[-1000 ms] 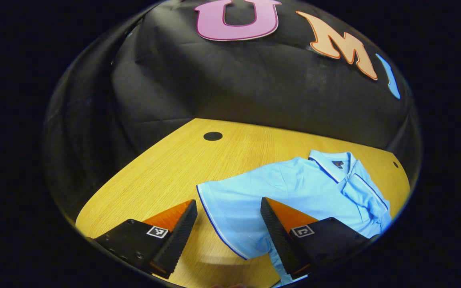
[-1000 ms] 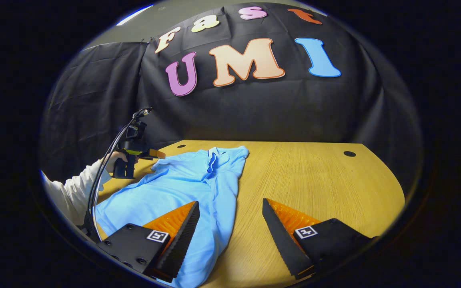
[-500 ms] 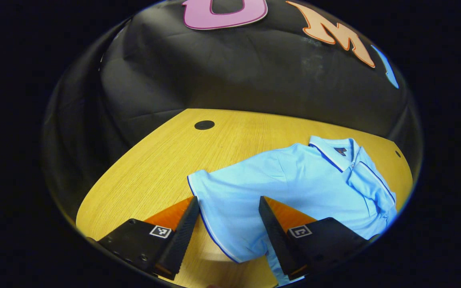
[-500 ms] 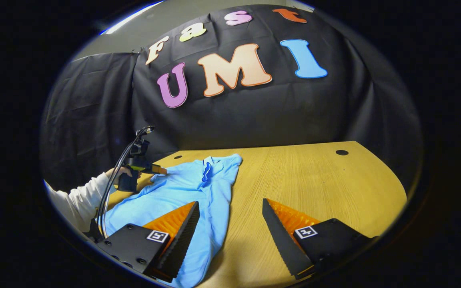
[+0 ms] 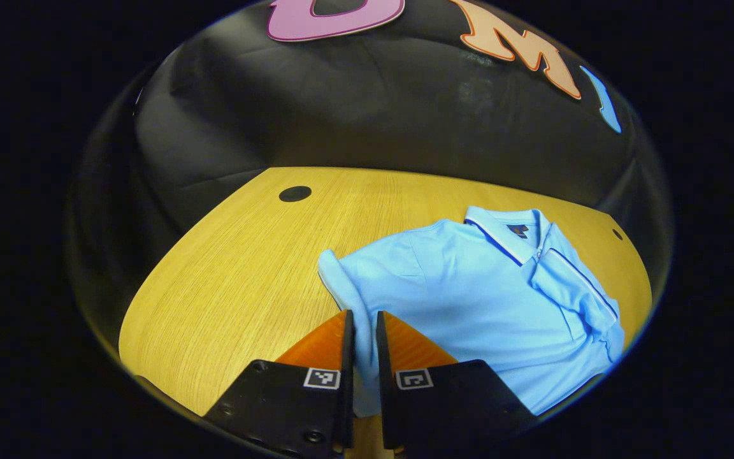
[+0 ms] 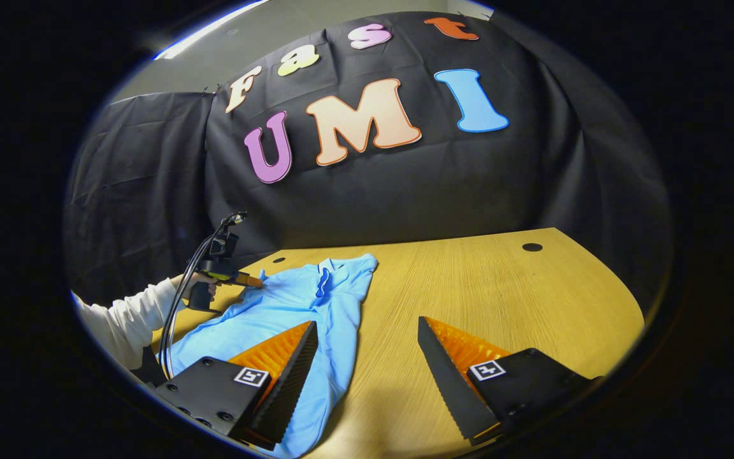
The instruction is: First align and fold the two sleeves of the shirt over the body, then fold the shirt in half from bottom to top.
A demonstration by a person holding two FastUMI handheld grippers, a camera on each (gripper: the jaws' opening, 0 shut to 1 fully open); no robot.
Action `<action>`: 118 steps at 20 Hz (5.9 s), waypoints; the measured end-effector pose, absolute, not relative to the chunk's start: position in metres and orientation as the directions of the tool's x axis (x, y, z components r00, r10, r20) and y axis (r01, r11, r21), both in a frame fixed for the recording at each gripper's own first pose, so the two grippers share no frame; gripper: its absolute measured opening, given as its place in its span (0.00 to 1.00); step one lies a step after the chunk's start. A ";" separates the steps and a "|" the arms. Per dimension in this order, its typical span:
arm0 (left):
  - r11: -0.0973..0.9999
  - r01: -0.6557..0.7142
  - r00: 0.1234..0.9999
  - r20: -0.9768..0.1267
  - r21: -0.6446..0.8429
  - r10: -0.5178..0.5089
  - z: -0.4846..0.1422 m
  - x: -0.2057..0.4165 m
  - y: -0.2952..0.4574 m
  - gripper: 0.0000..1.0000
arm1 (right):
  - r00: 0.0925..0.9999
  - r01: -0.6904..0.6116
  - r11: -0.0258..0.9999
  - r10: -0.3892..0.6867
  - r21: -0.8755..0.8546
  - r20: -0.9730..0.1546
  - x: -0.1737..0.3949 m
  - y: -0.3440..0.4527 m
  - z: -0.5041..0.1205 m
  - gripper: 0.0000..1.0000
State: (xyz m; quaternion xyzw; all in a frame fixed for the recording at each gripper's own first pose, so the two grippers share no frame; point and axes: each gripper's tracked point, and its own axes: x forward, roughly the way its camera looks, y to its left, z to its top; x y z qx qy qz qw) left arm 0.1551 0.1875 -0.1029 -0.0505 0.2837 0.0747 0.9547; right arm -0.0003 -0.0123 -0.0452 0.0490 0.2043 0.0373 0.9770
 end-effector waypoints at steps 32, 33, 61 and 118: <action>0.945 0.322 0.847 -0.463 0.058 -0.260 -0.046 0.178 -0.077 0.01 | 0.902 -0.056 0.993 0.097 0.108 -0.422 -0.009 -0.014 -0.049 0.98; 0.942 0.332 0.842 -0.466 0.047 -0.273 -0.046 0.176 -0.081 0.04 | 0.902 -0.054 0.993 0.094 0.106 -0.422 -0.010 -0.014 -0.048 0.98; 0.989 0.136 0.849 -0.509 -0.051 -0.142 -0.075 -0.132 0.047 0.93 | 0.782 -0.178 0.976 0.216 0.123 -0.585 -0.101 0.066 -0.112 0.99; 0.966 0.197 0.941 -0.245 -0.169 -0.234 -0.020 -0.079 0.020 0.00 | 0.788 -0.153 0.988 0.141 0.031 -0.599 -0.045 0.074 -0.079 0.07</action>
